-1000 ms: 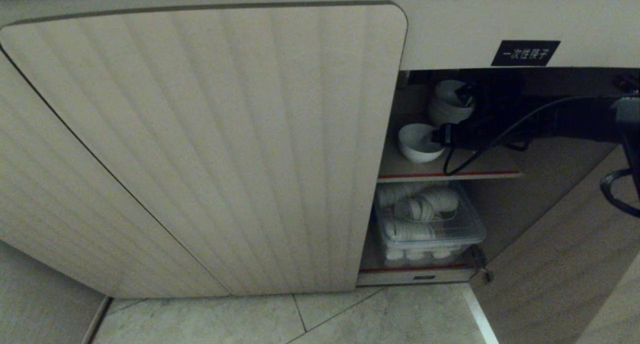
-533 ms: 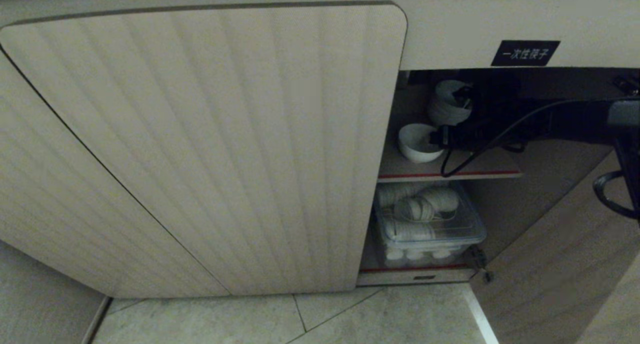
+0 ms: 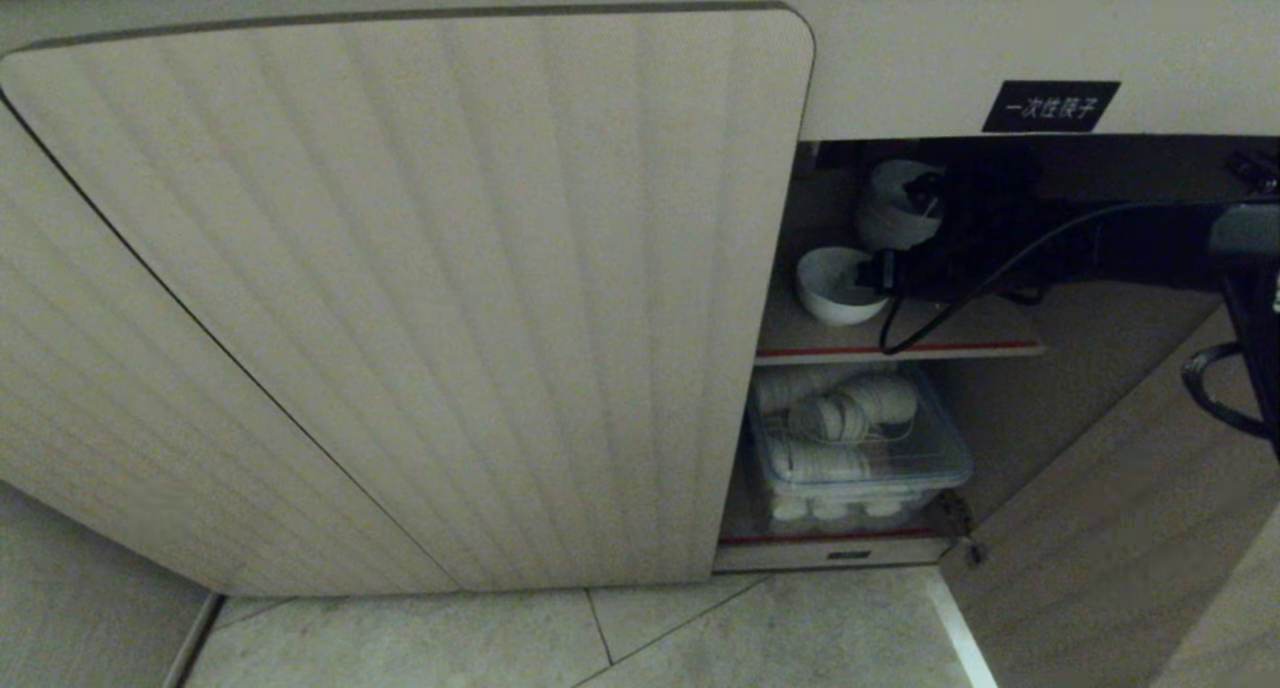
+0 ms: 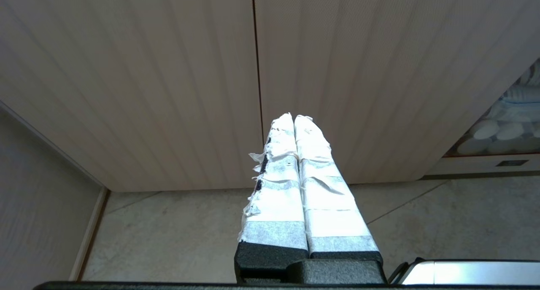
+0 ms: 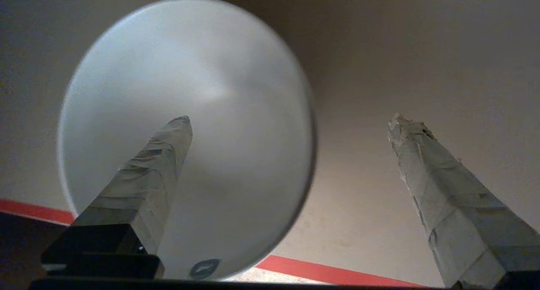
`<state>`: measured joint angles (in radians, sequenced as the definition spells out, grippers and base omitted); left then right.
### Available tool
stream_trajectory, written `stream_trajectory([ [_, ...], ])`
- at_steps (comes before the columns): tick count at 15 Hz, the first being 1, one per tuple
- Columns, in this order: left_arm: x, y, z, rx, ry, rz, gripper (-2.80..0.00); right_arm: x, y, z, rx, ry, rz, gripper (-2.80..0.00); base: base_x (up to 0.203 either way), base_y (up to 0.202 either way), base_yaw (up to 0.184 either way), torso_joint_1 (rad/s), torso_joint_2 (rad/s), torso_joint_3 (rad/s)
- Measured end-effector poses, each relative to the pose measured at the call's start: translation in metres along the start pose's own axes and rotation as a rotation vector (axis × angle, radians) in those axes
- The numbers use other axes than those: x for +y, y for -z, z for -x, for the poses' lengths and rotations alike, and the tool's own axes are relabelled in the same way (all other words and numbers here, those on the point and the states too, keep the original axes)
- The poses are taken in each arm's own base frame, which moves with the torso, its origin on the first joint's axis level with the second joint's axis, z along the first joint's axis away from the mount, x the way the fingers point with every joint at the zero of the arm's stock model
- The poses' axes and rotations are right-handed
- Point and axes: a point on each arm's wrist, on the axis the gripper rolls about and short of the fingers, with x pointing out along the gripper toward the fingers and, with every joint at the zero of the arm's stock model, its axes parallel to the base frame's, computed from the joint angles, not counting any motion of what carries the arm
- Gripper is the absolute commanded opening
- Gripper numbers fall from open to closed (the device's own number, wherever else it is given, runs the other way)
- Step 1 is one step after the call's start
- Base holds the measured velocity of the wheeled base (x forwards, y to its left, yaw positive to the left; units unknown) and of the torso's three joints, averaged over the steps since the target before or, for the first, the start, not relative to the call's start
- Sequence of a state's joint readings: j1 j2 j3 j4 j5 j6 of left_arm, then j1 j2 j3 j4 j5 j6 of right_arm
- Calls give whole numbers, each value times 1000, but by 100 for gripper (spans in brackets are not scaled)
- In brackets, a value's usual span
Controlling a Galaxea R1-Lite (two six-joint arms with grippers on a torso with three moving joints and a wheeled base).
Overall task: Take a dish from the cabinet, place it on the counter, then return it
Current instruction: Take the bowl from the cabinet
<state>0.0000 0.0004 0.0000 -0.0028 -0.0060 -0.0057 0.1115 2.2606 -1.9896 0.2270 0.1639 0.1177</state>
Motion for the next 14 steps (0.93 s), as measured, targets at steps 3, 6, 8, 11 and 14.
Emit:
stream_trajectory([
  [3, 0, 0, 0, 0, 0, 0, -280, 0, 0, 0, 1, -6, 2, 0, 0, 0, 0, 0, 0, 0],
  [6, 0, 0, 0, 0, 0, 0, -280, 0, 0, 0, 5, -5, 42, 0, 0, 0, 0, 0, 0, 0],
  [8, 0, 0, 0, 0, 0, 0, -280, -1, 0, 0, 1, -3, 48, 0, 0, 0, 0, 0, 0, 0],
  [11, 0, 0, 0, 0, 0, 0, -280, -1, 1, 0, 6, -1, 48, 0, 0, 0, 0, 0, 0, 0],
  [14, 0, 0, 0, 0, 0, 0, -280, -2, 1, 0, 13, 0, 45, 0, 0, 0, 0, 0, 0, 0],
])
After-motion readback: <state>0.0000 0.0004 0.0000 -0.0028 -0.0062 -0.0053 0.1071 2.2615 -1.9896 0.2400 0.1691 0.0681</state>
